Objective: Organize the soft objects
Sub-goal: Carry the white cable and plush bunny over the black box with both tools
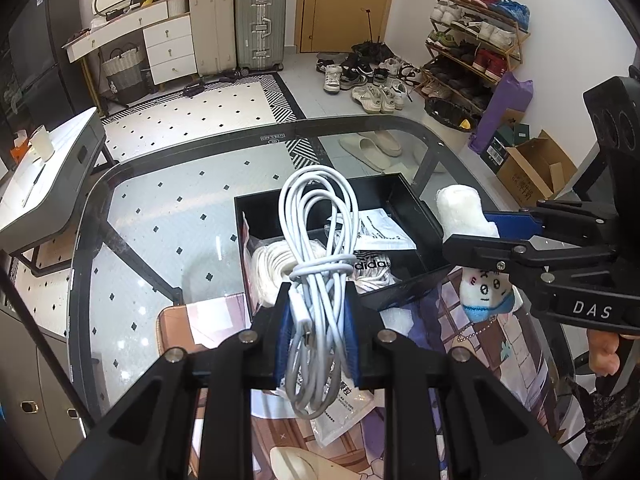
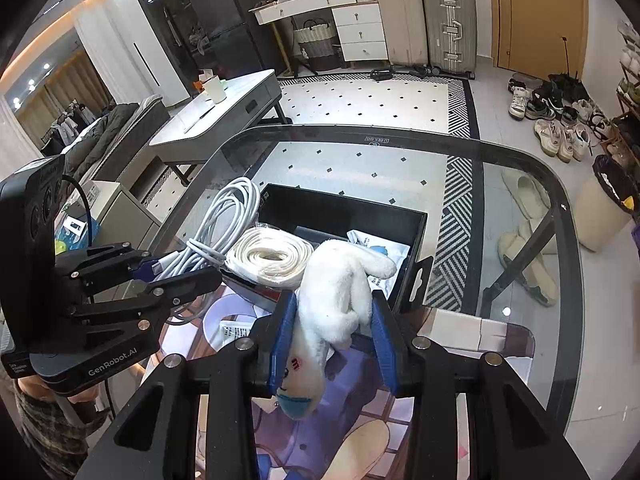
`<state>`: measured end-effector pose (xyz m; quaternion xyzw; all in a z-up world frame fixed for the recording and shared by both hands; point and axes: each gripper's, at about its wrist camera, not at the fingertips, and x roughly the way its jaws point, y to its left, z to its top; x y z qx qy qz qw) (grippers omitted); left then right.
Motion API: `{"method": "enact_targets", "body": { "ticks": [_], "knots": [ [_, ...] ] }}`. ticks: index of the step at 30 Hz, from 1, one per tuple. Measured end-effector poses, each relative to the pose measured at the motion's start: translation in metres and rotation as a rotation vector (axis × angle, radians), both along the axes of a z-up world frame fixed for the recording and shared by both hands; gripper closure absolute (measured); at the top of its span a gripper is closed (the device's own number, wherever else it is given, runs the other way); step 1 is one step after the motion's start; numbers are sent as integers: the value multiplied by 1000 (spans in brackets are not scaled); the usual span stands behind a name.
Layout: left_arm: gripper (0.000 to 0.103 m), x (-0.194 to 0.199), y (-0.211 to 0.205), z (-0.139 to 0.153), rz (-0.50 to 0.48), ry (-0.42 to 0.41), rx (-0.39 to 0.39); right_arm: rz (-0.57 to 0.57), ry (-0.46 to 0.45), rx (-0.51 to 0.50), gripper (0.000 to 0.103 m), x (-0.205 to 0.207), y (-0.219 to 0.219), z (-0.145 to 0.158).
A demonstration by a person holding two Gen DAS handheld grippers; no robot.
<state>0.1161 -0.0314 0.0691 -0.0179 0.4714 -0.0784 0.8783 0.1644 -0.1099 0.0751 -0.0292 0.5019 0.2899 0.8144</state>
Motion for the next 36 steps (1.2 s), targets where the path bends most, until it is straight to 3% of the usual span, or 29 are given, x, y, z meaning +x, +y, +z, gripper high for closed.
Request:
{"method": "enact_targets", "body": {
  "ticks": [18,36],
  "knots": [
    [82,49,7,-5,-7,12,-25,-2,1,11,66,50,19,-4],
    [82,72,-7,-41,-51,97,-30,8,55,-32,66,78,35,-45]
  ]
}}
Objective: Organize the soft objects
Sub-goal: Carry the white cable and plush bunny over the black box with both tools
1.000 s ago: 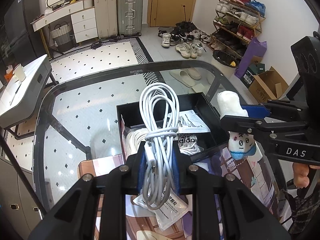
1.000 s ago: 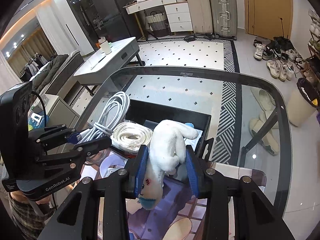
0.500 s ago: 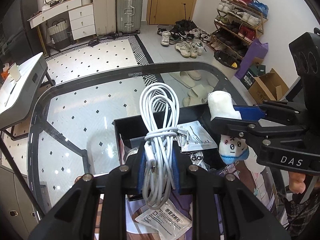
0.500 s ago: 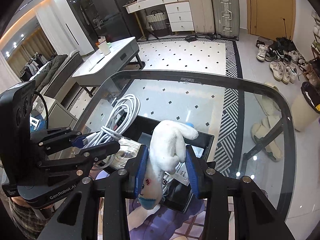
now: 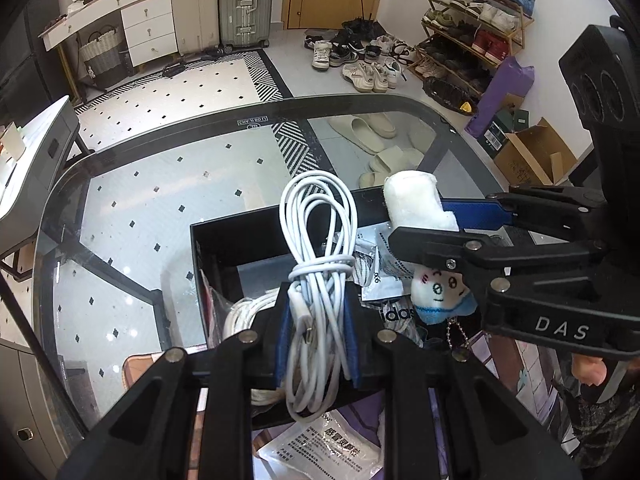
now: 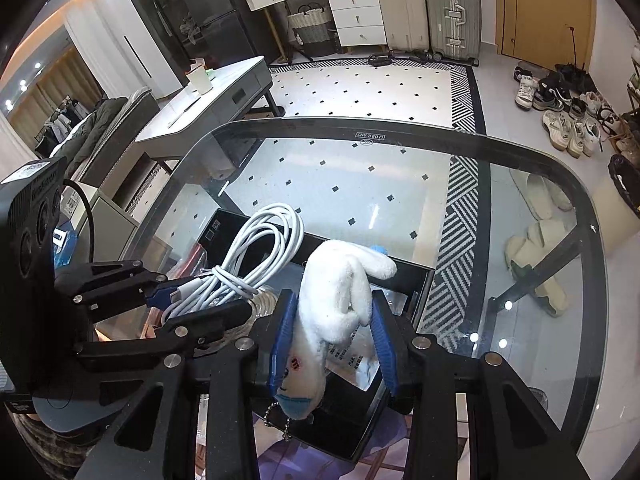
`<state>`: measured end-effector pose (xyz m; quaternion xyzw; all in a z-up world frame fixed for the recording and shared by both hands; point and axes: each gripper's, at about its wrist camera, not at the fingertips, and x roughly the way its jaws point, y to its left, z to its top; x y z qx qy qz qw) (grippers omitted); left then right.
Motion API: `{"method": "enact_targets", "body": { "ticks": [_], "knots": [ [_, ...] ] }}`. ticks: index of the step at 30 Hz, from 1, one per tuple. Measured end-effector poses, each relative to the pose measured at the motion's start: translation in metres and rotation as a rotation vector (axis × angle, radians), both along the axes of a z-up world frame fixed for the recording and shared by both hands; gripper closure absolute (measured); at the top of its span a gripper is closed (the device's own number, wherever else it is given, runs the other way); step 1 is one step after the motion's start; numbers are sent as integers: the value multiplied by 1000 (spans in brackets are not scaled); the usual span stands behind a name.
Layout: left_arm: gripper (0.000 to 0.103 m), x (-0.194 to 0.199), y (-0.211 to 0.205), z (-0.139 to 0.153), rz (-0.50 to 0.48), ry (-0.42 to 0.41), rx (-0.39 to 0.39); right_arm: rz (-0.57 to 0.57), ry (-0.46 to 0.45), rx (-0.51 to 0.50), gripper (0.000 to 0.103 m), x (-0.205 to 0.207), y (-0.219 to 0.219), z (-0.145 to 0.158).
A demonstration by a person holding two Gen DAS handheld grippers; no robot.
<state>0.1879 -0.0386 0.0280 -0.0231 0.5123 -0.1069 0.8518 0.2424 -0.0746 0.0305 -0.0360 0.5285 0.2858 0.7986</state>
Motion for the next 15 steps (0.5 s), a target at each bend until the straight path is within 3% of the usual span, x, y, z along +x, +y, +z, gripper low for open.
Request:
{"method": "enact_targets", "body": {
  "ticks": [15],
  "knots": [
    [83,5,-6,-11,-19,26,13,24,32,-41,65,9,12,-24]
  ]
}}
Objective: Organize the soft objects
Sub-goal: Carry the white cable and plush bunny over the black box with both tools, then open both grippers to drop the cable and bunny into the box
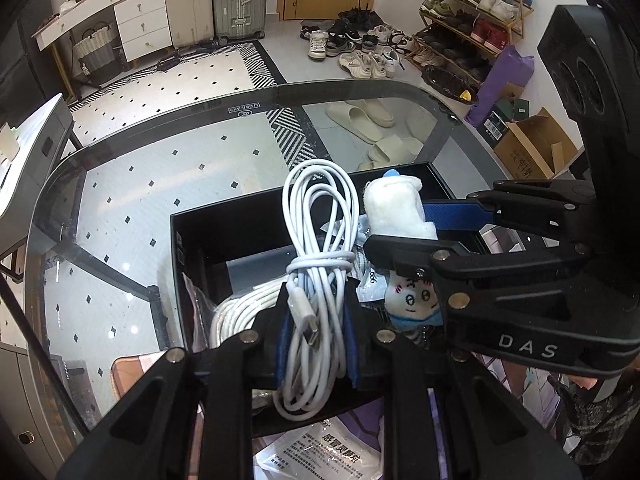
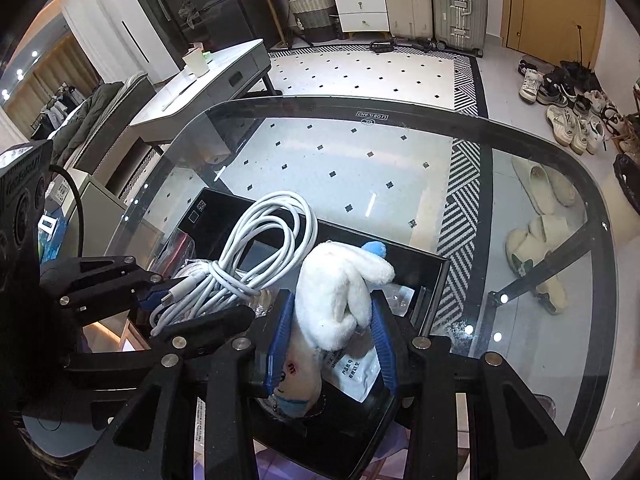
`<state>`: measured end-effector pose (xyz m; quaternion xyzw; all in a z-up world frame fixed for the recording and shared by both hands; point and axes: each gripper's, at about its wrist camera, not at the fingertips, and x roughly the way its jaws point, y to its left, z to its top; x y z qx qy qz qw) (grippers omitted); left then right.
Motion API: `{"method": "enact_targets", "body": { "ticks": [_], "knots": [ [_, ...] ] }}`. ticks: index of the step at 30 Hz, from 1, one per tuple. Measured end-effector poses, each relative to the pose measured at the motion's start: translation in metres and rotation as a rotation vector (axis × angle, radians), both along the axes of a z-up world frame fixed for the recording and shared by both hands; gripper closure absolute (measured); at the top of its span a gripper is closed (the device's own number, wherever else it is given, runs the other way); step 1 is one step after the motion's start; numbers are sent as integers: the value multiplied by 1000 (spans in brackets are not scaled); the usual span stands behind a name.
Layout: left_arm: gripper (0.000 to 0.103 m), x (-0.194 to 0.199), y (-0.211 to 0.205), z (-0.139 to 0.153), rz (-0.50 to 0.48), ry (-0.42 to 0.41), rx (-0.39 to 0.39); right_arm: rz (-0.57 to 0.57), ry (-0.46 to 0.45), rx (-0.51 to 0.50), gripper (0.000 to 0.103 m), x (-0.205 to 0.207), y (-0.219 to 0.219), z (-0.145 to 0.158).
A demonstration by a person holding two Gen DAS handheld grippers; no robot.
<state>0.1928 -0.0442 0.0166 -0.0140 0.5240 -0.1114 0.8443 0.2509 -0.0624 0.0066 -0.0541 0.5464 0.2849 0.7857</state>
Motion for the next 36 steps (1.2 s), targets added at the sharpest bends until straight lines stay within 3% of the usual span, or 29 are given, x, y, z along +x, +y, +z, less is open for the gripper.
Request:
{"method": "enact_targets", "body": {
  "ticks": [6,10,12,14,23,27,32,33,34,36],
  "knots": [
    [78,-3,-1,2,3,-10,5,-2,1,5,61,-1,-1,4],
    [66,-8,-1,8,-5,-25,3,-10,-6,6,60,-5,-6,10],
    [63,-10,0,12,-3,-27,3,-13,-11,11,53,-8,-8,14],
    [52,-12,0,15,5,-35,1,-16,-18,15,51,-10,-10,18],
    [46,-22,6,22,15,-39,13,-30,-37,8,33,-21,-16,29],
    [28,-28,9,27,25,-62,10,-38,-40,13,24,-26,-20,33],
    [25,-34,17,31,36,-77,14,-48,-45,20,16,-29,-25,40],
    [20,-35,18,32,36,-78,15,-49,-46,21,14,-30,-25,41],
    [9,-37,18,32,37,-83,20,-50,-47,22,13,-31,-27,42],
    [5,-42,19,33,38,-98,17,-56,-45,34,9,-33,-29,44]
  ]
}}
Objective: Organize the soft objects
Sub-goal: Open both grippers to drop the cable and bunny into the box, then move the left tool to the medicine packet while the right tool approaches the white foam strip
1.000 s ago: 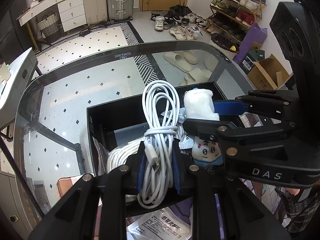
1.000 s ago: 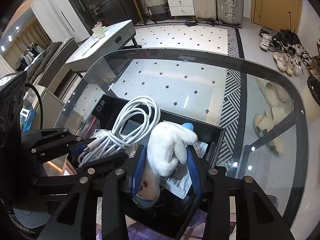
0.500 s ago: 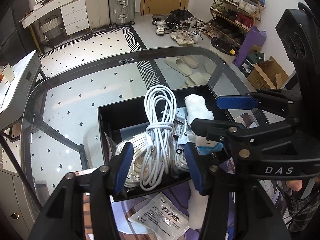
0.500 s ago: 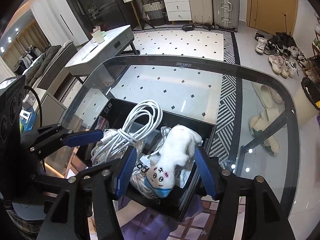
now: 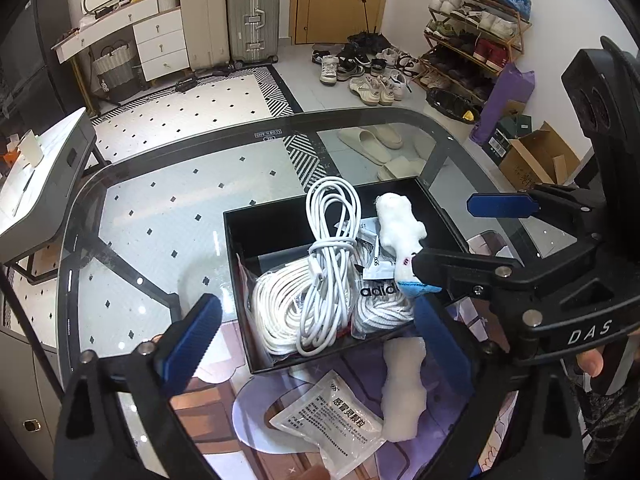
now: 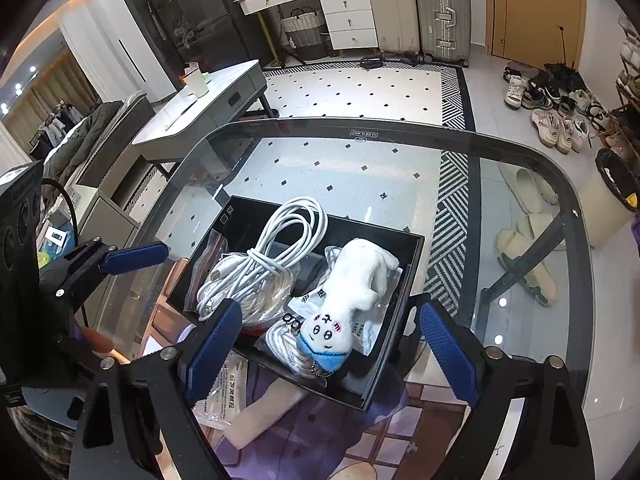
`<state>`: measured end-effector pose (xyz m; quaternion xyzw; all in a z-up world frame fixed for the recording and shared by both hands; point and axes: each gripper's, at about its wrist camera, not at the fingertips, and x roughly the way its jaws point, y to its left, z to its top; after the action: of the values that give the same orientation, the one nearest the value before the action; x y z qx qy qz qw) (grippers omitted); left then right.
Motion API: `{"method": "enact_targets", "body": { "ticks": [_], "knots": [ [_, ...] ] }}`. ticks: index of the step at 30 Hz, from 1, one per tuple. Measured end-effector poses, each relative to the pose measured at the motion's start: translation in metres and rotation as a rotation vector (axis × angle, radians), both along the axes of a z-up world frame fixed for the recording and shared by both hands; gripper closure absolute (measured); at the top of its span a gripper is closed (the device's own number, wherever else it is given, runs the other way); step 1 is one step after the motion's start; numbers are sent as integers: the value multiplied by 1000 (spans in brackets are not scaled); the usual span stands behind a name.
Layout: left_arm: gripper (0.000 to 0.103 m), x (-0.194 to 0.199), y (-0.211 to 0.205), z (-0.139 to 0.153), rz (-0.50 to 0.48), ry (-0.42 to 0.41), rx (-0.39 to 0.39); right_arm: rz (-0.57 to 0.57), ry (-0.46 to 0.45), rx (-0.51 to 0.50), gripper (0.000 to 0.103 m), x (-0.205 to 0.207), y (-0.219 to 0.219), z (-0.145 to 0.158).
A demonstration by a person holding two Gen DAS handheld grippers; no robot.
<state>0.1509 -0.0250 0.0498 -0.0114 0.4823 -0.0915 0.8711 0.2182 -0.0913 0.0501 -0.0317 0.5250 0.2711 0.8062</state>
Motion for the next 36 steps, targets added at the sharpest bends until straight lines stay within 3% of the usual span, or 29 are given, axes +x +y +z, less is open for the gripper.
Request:
{"method": "enact_targets", "body": {
  "ticks": [9,13,36],
  "knots": [
    [4,-16,5,3,9,0,-3,-6,0,9,1,-15,-7,4],
    [0,-26,5,2,17,0,2,-9,0,6,1,-25,-9,4],
    [0,-62,11,-15,51,15,11,-30,53,-6,1,-59,-22,-19]
  ]
}}
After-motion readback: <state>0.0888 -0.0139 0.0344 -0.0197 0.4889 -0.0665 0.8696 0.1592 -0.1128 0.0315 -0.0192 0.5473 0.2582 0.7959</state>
